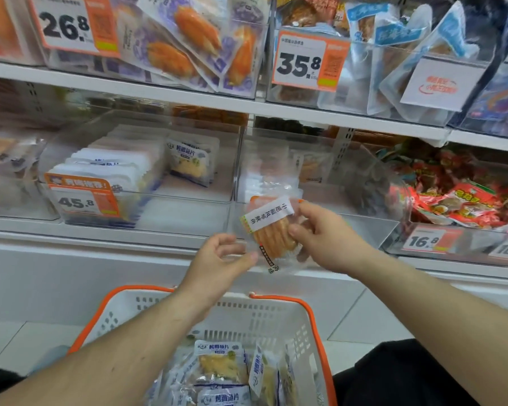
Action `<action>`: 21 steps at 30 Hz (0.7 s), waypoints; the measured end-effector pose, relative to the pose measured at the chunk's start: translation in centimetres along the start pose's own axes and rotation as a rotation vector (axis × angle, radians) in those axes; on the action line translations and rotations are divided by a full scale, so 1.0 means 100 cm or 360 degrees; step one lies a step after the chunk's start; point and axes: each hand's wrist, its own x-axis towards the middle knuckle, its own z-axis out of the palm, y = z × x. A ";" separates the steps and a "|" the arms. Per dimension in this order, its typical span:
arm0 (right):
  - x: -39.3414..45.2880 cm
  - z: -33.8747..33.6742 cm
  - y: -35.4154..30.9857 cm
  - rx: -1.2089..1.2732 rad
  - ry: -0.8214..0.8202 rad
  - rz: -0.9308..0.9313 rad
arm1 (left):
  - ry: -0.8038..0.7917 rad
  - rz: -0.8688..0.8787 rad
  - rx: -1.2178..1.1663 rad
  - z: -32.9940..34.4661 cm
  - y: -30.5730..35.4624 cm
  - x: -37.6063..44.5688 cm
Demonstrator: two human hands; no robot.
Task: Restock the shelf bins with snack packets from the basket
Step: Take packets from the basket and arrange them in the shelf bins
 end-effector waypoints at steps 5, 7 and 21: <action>0.009 -0.037 -0.007 -0.0682 0.0164 -0.0177 | 0.0233 0.0513 0.0264 0.008 0.034 0.015; 0.014 -0.051 -0.010 -0.0896 0.0310 -0.0251 | 0.0328 0.0785 0.0500 0.014 0.050 0.022; 0.122 -0.104 0.071 -0.1581 0.0493 0.0058 | 0.0464 0.1085 0.2106 0.054 0.106 0.102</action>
